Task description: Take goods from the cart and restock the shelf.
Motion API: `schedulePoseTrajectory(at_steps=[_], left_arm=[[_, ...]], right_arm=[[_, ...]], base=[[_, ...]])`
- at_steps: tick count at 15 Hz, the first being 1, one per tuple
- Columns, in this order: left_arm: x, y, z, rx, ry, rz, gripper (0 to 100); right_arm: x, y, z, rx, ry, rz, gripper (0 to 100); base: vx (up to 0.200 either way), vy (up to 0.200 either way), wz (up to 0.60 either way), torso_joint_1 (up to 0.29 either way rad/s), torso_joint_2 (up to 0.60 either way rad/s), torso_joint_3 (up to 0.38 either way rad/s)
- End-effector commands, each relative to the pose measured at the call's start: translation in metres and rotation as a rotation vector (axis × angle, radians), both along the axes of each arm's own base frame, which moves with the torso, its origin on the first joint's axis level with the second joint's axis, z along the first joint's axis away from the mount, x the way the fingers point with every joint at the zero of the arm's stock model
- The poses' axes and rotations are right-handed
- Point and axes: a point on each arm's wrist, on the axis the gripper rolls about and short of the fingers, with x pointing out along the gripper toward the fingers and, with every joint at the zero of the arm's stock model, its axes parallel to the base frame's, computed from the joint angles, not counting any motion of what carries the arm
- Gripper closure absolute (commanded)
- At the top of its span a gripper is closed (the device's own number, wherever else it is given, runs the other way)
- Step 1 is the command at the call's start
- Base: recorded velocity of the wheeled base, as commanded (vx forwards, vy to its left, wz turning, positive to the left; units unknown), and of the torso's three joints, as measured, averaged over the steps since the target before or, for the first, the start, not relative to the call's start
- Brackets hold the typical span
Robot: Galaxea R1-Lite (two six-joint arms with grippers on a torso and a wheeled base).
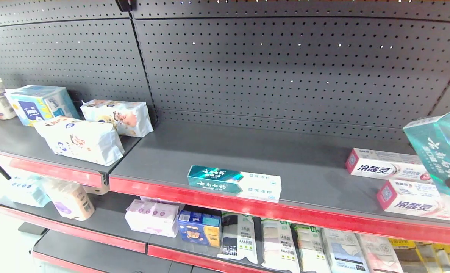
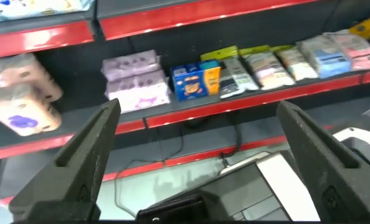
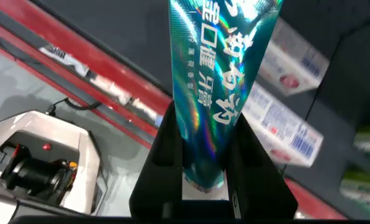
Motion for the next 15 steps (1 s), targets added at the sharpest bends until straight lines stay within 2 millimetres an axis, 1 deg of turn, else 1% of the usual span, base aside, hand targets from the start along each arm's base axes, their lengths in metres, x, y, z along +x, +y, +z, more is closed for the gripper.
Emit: schedulePoseTrajectory(at_steps=[1, 2, 3, 5, 7, 8, 10, 12, 13, 14, 15], left_arm=[[-0.001, 0.002, -0.01, 0.018, -0.013, 0.084, 0], [0.001, 0.003, -0.011, 0.018, -0.015, 0.127, 0], [0.006, 0.003, -0.014, -0.006, -0.017, 0.175, 0], [0.025, 0.002, -0.023, -0.087, -0.083, 0.243, 0], [0.043, 0.001, -0.035, -0.11, -0.185, 0.343, 0], [0.05, 0.001, -0.044, -0.136, -0.207, 0.353, 0], [0.058, 0.001, -0.054, -0.156, -0.249, 0.402, 0], [0.061, 0.002, -0.065, -0.148, -0.229, 0.484, 0], [0.061, 0.003, -0.067, -0.141, -0.229, 0.528, 0], [0.062, 0.003, -0.07, -0.136, -0.221, 0.546, 0], [0.064, 0.003, -0.078, -0.138, -0.202, 0.539, 0]], right_arm=[[0.01, 0.007, 0.015, -0.009, -0.037, 0.065, 100], [0.016, 0.013, 0.02, -0.008, -0.039, 0.109, 100], [0.027, 0.021, 0.022, -0.008, -0.027, 0.153, 100], [0.049, 0.035, 0.025, -0.009, -0.007, 0.217, 100], [0.064, 0.046, 0.029, -0.006, -0.003, 0.261, 100], [0.067, 0.049, 0.033, -0.004, -0.011, 0.272, 100], [0.065, 0.05, 0.037, 0.0, -0.025, 0.277, 100], [0.063, 0.052, 0.038, 0.003, -0.031, 0.291, 100], [0.064, 0.053, 0.038, 0.005, -0.032, 0.291, 100], [0.065, 0.054, 0.038, 0.005, -0.032, 0.293, 100], [0.065, 0.054, 0.038, 0.005, -0.032, 0.293, 100]], base=[[0.0, 0.0, 0.0, 0.0, 0.0, 0.0], [0.0, 0.0, 0.0, 0.0, 0.0, 0.0], [0.0, 0.0, 0.0, 0.0, 0.0, 0.0], [0.0, 0.0, 0.0, 0.0, 0.0, 0.0], [0.0, 0.0, 0.0, 0.0, 0.0, 0.0], [0.0, 0.0, 0.0, 0.0, 0.0, 0.0], [0.0, 0.0, 0.0, 0.0, 0.0, 0.0], [0.0, 0.0, 0.0, 0.0, 0.0, 0.0], [0.0, 0.0, 0.0, 0.0, 0.0, 0.0], [0.0, 0.0, 0.0, 0.0, 0.0, 0.0], [0.0, 0.0, 0.0, 0.0, 0.0, 0.0]])
